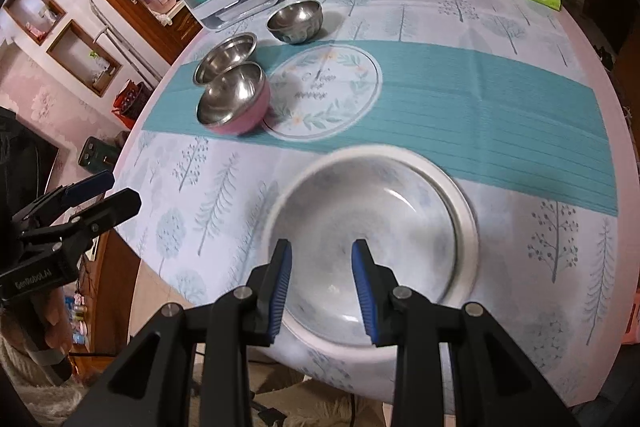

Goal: Organize plates and bowls

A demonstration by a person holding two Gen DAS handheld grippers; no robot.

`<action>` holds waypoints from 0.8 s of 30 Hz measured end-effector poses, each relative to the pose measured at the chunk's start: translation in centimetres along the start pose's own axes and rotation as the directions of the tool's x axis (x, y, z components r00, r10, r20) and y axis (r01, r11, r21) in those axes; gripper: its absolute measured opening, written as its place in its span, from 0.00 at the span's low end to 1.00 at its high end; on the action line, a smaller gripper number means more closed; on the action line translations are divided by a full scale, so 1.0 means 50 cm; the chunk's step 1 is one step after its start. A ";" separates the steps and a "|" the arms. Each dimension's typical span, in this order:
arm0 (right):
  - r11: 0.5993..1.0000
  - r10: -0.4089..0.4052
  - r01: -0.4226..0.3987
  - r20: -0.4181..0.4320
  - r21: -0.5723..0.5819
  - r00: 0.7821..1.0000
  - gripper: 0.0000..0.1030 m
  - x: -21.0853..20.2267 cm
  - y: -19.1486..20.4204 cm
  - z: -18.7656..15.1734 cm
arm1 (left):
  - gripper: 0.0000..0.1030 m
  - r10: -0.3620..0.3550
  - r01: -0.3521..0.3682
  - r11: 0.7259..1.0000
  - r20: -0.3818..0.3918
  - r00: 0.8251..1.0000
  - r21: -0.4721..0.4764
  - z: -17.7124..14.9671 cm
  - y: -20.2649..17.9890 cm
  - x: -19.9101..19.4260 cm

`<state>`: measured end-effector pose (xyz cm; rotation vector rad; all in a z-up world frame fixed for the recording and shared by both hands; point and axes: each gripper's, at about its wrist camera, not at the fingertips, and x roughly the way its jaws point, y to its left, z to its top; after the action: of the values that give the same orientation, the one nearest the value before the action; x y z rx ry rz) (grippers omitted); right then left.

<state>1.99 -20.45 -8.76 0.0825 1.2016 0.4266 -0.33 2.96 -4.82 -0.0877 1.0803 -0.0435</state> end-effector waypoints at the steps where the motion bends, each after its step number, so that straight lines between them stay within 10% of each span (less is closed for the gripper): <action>1: 1.000 -0.001 0.001 0.002 0.005 1.000 0.31 0.005 0.010 0.009 | 0.79 0.001 -0.001 1.000 0.005 1.000 0.002 0.008 0.018 0.002; 24: 0.987 -0.085 0.070 0.098 0.144 0.992 0.31 0.229 0.287 0.421 | 0.79 -0.001 0.000 1.000 0.047 0.999 0.027 0.362 0.504 0.211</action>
<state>20.64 0.25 -7.05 0.1765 1.1272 0.2661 20.41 28.11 -7.97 -0.0645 1.0324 -0.0565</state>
